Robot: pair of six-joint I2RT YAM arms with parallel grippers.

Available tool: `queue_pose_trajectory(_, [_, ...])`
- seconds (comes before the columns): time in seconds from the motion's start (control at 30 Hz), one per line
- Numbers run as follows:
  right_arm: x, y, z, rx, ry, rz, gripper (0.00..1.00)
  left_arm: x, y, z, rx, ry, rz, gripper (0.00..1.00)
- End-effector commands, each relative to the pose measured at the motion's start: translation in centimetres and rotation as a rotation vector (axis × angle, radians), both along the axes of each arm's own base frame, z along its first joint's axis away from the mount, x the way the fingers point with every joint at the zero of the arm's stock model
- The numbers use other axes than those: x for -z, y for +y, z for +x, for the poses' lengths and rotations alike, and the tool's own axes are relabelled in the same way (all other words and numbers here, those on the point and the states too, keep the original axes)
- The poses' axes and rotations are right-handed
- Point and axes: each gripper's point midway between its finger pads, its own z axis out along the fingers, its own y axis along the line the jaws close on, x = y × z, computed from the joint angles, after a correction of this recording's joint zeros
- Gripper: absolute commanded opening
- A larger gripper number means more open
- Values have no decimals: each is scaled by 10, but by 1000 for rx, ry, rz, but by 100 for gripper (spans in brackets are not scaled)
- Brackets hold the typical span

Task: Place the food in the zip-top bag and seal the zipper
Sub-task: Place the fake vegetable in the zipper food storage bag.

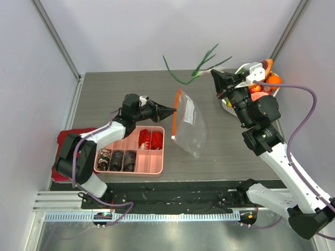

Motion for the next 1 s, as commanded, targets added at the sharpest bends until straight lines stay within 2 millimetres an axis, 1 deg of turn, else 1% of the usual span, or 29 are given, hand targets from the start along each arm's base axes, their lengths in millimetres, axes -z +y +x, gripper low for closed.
queue_pose_trajectory(0.0, [-23,18,-18,-78,-88,-30,1,-56,7,-10,55,-159,-14,0])
queue_pose_trajectory(0.03, [-28,25,-24,-120,-109,-45,1,-57,12,-11,59,-156,2,0])
queue_pose_trajectory(0.07, [-29,30,-27,-135,-109,-50,1,-61,13,-14,80,-163,17,0])
queue_pose_trajectory(0.1, [-29,32,-28,-141,-108,-54,1,-58,16,-17,92,-189,55,0])
queue_pose_trajectory(0.13, [-30,33,-30,-147,-107,-60,1,-45,20,-23,103,-126,110,0])
queue_pose_trajectory(0.17, [-29,33,-30,-134,-99,-62,1,-51,24,-27,89,-152,132,0])
queue_pose_trajectory(0.2, [-28,35,-32,-125,-85,-55,1,-49,26,-30,89,-155,164,0])
queue_pose_trajectory(0.23, [-30,35,-34,-115,-80,-49,1,-43,30,-33,82,-118,193,0])
queue_pose_trajectory(0.27, [-24,31,-31,-76,-51,-45,1,-45,32,-34,74,-118,205,0])
queue_pose_trajectory(0.3, [-17,40,-35,-93,-36,-49,1,-45,33,-32,63,-116,217,0])
queue_pose_trajectory(0.37, [-13,42,-39,-73,-47,-54,1,-42,32,-33,58,-100,228,0])
queue_pose_trajectory(0.4, [-2,53,-43,-102,-41,-70,1,-38,31,-33,55,-86,236,0])
queue_pose_trajectory(0.43, [-1,57,-45,-112,-49,-70,1,-36,29,-35,61,-80,238,0])
queue_pose_trajectory(0.5, [12,66,-42,-118,-37,-105,1,-33,23,-39,76,-68,246,0])
queue_pose_trajectory(0.53, [16,75,-46,-134,-38,-127,1,-33,22,-40,77,-68,247,0])
queue_pose_trajectory(0.57, [20,77,-47,-118,-53,-171,1,-31,22,-41,78,-55,252,0])
queue_pose_trajectory(0.6, [30,79,-45,-105,-44,-203,1,-30,22,-41,73,-52,256,0])
queue_pose_trajectory(0.63, [35,86,-52,-125,-50,-228,1,-32,22,-40,65,-57,257,0])
queue_pose_trajectory(0.77, [53,95,-66,-170,-59,-304,1,-38,22,-40,68,-64,255,0])
queue_pose_trajectory(0.9, [73,99,-75,-195,-76,-395,1,-34,23,-41,69,-58,270,0])
queue_pose_trajectory(0.97, [72,101,-87,-240,-117,-420,1,-32,24,-41,68,-51,273,0])
